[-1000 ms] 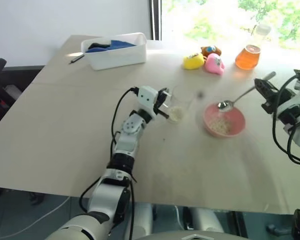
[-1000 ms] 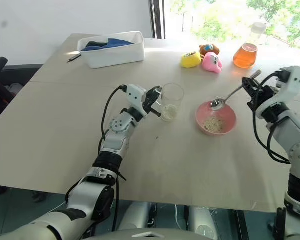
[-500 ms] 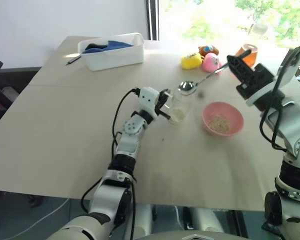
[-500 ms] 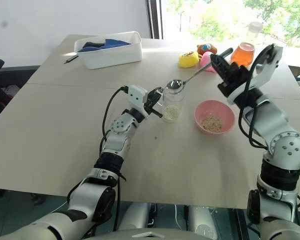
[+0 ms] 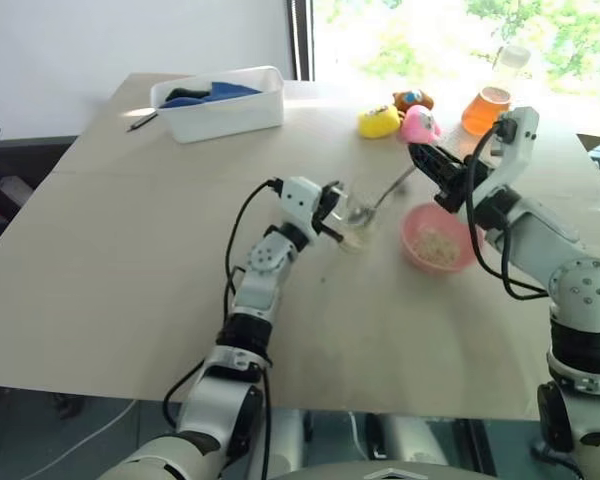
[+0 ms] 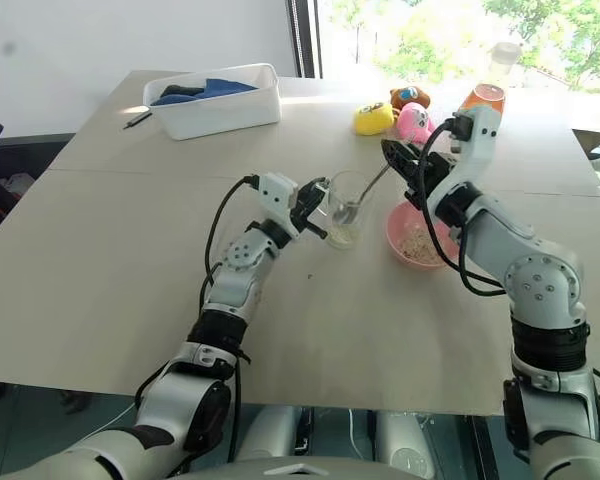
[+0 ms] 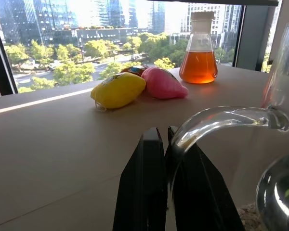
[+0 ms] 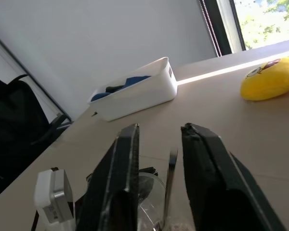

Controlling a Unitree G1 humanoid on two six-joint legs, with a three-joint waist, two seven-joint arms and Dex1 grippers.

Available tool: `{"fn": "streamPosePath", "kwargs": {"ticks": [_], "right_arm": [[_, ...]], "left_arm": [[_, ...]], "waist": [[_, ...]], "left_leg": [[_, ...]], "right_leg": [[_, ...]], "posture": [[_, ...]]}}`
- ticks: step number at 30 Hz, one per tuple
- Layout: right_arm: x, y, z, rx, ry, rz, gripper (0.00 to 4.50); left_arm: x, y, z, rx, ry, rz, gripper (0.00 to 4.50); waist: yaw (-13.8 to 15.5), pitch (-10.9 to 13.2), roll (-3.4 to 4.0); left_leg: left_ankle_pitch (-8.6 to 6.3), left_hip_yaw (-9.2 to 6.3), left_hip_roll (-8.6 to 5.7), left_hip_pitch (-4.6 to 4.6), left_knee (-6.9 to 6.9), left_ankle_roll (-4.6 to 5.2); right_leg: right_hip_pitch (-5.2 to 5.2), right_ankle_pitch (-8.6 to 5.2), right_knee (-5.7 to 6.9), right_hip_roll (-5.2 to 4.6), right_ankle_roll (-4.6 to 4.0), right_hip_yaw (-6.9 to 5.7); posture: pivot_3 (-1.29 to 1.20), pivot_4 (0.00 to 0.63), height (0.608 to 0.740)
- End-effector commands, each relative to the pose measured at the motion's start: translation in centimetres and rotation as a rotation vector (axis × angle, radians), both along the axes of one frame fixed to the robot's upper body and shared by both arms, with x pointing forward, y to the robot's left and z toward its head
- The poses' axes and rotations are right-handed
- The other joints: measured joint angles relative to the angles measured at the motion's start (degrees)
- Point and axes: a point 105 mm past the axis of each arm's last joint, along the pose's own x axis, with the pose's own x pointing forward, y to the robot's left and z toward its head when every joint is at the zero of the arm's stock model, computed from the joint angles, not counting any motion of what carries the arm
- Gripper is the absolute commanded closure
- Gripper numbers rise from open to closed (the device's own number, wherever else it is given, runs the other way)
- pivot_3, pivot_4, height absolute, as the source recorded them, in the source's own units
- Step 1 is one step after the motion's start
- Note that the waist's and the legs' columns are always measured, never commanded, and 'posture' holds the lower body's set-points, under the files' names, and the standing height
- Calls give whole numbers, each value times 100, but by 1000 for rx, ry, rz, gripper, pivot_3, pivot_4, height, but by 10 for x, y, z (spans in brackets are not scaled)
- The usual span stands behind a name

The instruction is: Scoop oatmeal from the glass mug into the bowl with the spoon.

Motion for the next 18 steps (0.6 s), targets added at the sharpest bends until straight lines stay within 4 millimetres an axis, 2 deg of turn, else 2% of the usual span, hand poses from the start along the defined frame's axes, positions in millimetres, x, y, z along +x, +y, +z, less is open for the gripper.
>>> {"fn": "streamPosePath", "kwargs": {"ticks": [1,2,5,8,11,16,17,18], "right_arm": [[-4,-12,25,107,-70,10,1305],[-4,-15,28,125,-77,15,757],[-3,-31,37,186,-96,-3,757],[2,-44,35,208,-87,-57,757],[9,-57,31,305,-49,-121,757],[13,-58,26,332,-27,-148,757],[12,-57,26,330,-29,-146,693],[12,-56,26,322,-31,-145,693]], "left_arm": [[-1,9,16,-49,-41,40,4500],[1,13,15,-62,-29,59,4500],[9,29,11,-131,32,138,4500],[13,39,8,-139,52,179,4500],[14,47,2,-135,45,212,4500],[13,48,-7,-155,50,202,4500],[13,48,-7,-159,46,200,3760],[13,48,-7,-159,43,202,3447]], "waist": [[6,0,0],[9,0,0],[10,0,0],[-5,0,1],[-5,-1,1],[2,-3,5],[2,-3,5],[2,-4,5]], "left_leg": [[0,0,0,0,0,0],[0,0,0,0,1,0],[0,0,-1,0,2,1],[-1,1,0,1,1,2],[-1,3,0,3,0,1],[0,8,0,5,0,1],[0,8,0,5,0,1],[0,8,0,5,0,1]], "right_leg": [[0,0,0,-1,0,-1],[0,0,0,-2,0,-1],[0,1,1,-3,1,-1],[0,1,1,-2,1,-1],[0,1,2,-2,1,0],[0,1,4,-3,2,4],[0,1,4,-3,2,3],[0,1,4,-3,2,3]], "posture": [[0,150,740],[0,150,740],[0,150,740],[0,150,740],[0,150,740],[0,150,740],[0,150,740],[0,150,740]]}}
